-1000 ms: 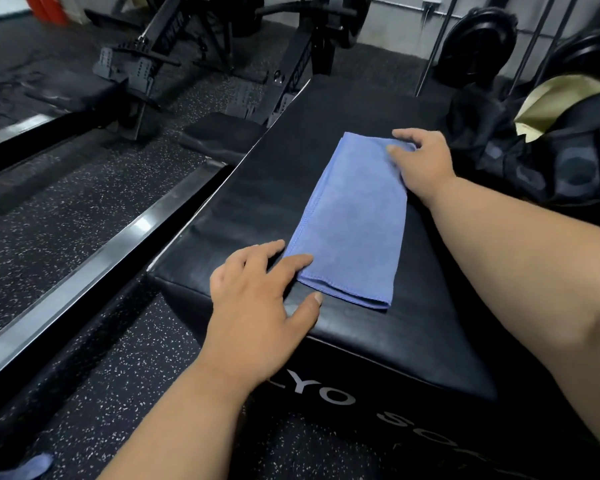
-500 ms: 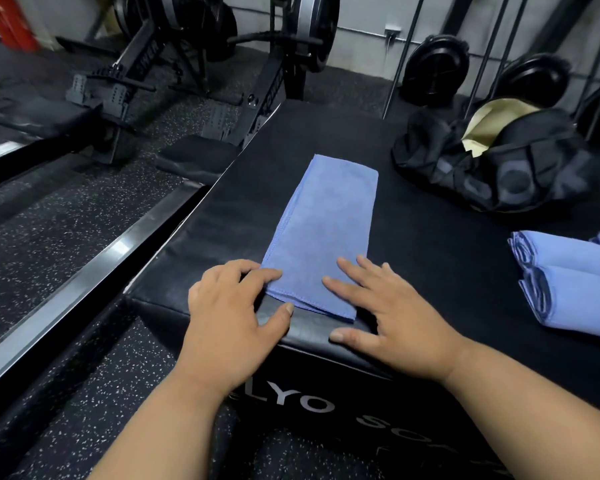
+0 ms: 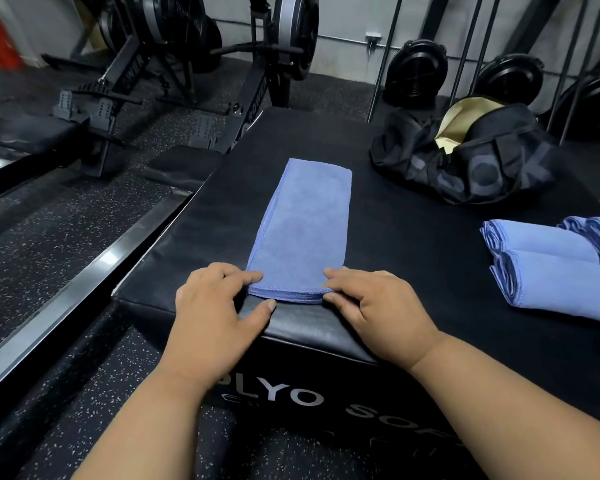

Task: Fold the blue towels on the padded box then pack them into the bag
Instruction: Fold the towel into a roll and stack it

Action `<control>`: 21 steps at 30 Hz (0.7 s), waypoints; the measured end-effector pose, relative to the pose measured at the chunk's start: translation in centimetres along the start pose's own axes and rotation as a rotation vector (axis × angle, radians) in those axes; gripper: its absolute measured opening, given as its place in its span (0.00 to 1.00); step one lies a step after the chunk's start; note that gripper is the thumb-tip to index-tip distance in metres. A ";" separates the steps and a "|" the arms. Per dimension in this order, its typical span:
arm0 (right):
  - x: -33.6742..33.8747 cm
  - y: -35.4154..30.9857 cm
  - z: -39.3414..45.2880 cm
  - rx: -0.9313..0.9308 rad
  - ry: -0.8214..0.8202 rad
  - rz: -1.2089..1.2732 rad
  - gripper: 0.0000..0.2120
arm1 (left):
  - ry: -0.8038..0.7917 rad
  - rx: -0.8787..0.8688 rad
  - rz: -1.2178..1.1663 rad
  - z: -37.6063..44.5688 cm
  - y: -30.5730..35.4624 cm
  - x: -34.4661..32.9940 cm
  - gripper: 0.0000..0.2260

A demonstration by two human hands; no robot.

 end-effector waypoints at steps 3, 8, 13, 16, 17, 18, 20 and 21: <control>0.4 -0.2 -0.7 0.031 0.014 0.008 0.05 | 0.002 -0.033 -0.054 -0.2 0.3 0.2 0.16; 1.5 0.2 -4.1 0.077 0.005 -0.034 0.11 | -0.090 -0.172 -0.052 -2.0 2.0 -0.5 0.15; 1.3 1.1 -6.7 0.088 -0.083 -0.034 0.15 | -0.156 -0.264 0.021 -3.4 3.3 -1.8 0.15; 1.0 0.9 -6.7 0.108 -0.121 -0.039 0.23 | -0.129 -0.294 0.050 -3.7 4.0 -1.4 0.10; 1.1 0.8 -6.7 0.113 -0.114 -0.036 0.24 | -0.118 -0.298 0.058 -3.9 4.1 -1.1 0.09; 1.2 0.6 -6.8 0.117 -0.103 -0.034 0.23 | -0.111 -0.301 0.050 -4.1 4.3 -0.7 0.08; 1.3 0.1 -7.2 0.137 -0.092 -0.043 0.18 | -0.106 -0.309 0.011 -4.5 4.8 0.1 0.08; 1.5 -0.2 -7.4 0.152 -0.090 -0.058 0.15 | -0.107 -0.319 -0.009 -4.7 5.3 0.5 0.09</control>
Point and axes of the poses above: each hand's wrist, its own z-axis towards the middle knuckle, its own x-axis out of the back of the hand, y = z × x, the point moved 8 cm from there along z, towards the middle knuckle, and after that the axes turned 15 degrees about -y, right-handed, at the moved point
